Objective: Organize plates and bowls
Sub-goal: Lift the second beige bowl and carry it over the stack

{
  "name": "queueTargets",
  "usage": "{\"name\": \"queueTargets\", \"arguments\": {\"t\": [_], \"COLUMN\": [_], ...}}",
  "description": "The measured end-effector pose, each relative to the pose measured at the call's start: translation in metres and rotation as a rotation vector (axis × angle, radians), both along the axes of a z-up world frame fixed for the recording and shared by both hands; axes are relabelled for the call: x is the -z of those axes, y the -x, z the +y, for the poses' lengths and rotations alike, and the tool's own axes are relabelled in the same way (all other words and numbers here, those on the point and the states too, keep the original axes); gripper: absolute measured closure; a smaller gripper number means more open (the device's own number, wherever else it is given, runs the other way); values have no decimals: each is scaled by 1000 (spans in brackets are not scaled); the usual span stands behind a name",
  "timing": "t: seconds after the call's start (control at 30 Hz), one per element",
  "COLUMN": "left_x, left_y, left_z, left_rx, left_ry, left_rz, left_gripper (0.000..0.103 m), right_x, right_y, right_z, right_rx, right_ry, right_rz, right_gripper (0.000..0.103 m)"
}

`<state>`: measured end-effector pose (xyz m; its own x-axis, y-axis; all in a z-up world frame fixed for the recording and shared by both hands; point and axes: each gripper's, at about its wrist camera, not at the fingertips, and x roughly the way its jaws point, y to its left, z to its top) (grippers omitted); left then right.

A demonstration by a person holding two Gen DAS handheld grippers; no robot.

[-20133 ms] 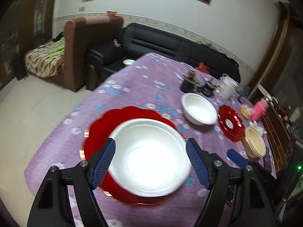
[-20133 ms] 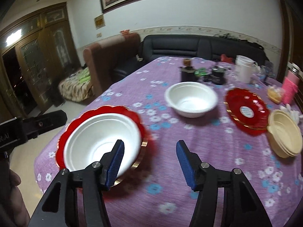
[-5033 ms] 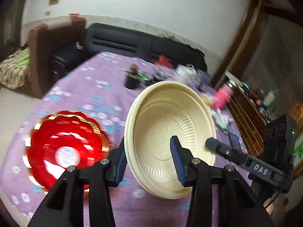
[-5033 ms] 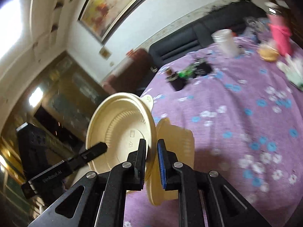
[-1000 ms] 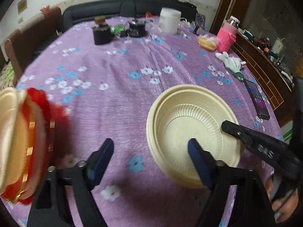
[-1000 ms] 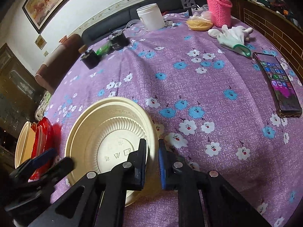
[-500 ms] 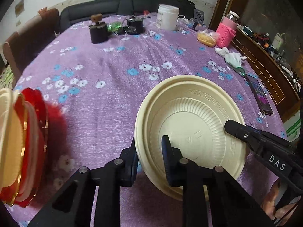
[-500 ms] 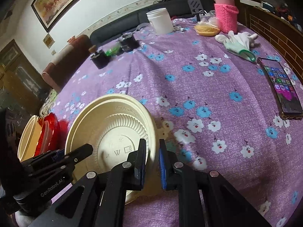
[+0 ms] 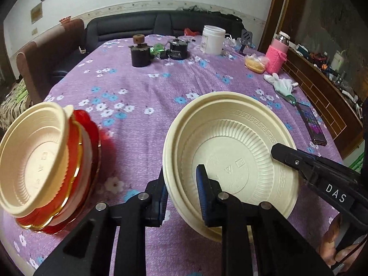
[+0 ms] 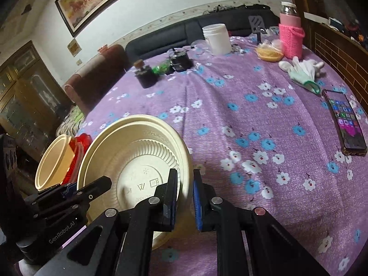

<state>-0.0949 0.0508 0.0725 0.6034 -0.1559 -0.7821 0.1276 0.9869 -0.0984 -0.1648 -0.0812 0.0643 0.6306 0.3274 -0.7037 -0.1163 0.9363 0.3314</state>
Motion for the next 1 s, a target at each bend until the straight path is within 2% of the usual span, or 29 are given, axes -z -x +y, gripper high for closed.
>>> {"name": "queueTargets", "arguments": {"t": [0.5, 1.0], "left_x": [-37, -60], "left_y": [36, 54], "left_z": [44, 128], "left_rx": [-76, -227], "left_ry": [13, 14], "left_rz": [-122, -188], "left_gripper": [80, 78], "right_x": [-44, -75], "right_y": [23, 17], "right_z": [50, 135], "right_rx": [-75, -212], "right_ry": [39, 85], "right_rz": [-102, -180], "right_gripper": [88, 88]}}
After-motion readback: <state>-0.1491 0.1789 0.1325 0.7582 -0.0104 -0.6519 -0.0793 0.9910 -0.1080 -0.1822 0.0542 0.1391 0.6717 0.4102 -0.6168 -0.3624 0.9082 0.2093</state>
